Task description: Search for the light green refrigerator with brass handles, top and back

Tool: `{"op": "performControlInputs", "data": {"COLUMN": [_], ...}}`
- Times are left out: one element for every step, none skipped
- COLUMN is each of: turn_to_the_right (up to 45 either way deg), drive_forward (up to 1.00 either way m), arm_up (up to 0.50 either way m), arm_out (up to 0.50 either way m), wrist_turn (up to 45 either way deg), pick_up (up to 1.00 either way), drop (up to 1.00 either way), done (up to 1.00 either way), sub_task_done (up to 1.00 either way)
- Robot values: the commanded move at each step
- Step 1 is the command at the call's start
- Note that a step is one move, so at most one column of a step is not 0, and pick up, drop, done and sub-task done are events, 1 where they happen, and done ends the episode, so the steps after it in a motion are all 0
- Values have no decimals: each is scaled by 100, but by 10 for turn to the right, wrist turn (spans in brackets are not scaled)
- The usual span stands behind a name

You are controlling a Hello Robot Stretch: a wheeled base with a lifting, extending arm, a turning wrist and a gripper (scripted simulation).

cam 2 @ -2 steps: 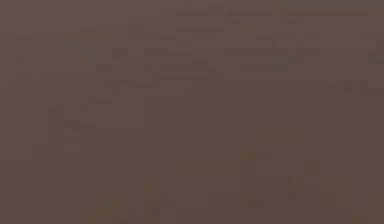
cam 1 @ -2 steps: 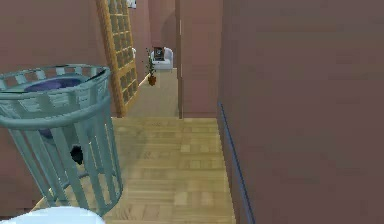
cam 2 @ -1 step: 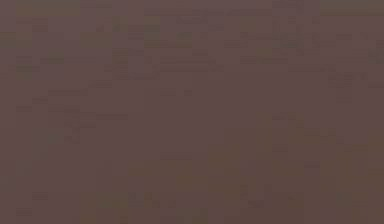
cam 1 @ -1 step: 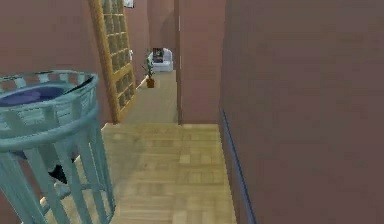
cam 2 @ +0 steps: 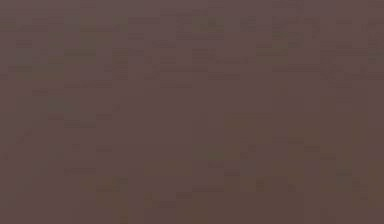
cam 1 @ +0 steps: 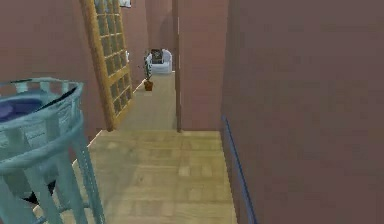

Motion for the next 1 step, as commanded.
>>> {"op": "performControlInputs", "data": {"turn_to_the_right": [-120], "drive_forward": [0], "arm_up": [0], "arm_out": [0], "wrist_turn": [0], "pick_up": [0], "drop": [0], "done": [0], "sub_task_done": [0]}}
